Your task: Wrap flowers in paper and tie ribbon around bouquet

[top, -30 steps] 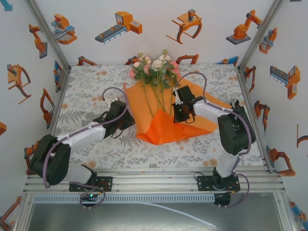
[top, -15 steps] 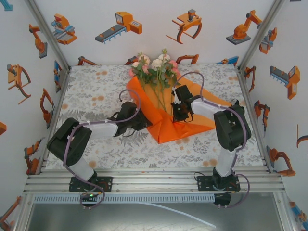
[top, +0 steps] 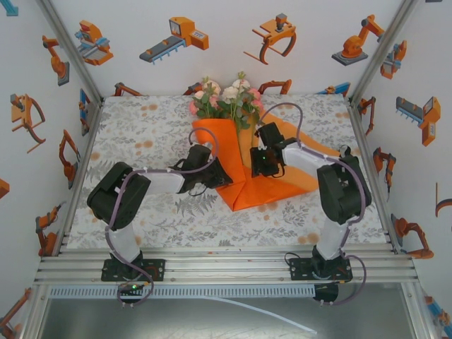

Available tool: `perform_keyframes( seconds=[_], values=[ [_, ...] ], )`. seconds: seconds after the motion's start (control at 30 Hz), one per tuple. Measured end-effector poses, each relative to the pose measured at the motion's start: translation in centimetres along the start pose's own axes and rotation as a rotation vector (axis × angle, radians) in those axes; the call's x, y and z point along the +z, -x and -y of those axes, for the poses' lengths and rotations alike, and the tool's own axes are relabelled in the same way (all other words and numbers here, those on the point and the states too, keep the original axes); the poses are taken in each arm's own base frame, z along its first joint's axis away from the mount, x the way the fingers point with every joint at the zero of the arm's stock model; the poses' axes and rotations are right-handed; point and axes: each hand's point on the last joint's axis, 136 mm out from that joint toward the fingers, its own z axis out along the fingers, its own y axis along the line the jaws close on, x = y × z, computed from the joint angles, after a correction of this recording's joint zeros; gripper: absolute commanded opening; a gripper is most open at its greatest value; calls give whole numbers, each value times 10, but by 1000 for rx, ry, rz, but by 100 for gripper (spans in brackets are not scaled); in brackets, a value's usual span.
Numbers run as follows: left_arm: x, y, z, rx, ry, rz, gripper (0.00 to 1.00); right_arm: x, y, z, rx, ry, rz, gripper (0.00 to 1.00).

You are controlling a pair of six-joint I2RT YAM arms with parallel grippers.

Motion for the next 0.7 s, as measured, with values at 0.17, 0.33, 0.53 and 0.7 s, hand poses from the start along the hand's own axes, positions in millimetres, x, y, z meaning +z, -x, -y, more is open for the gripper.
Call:
perform_keyframes(
  seconds=[0.17, 0.33, 0.53, 0.7],
  values=[
    [1, 1, 1, 12, -2, 0, 29, -71, 16, -7, 61, 10, 132, 42],
    [6, 1, 0, 14, 0, -8, 28, -100, -20, -29, 214, 175, 193, 38],
    [9, 2, 2, 16, -1, -16, 27, -45, -87, 1, 322, 46, -4, 38],
    [10, 2, 3, 19, -3, -24, 26, -35, -97, 37, 382, -71, -27, 36]
  ],
)
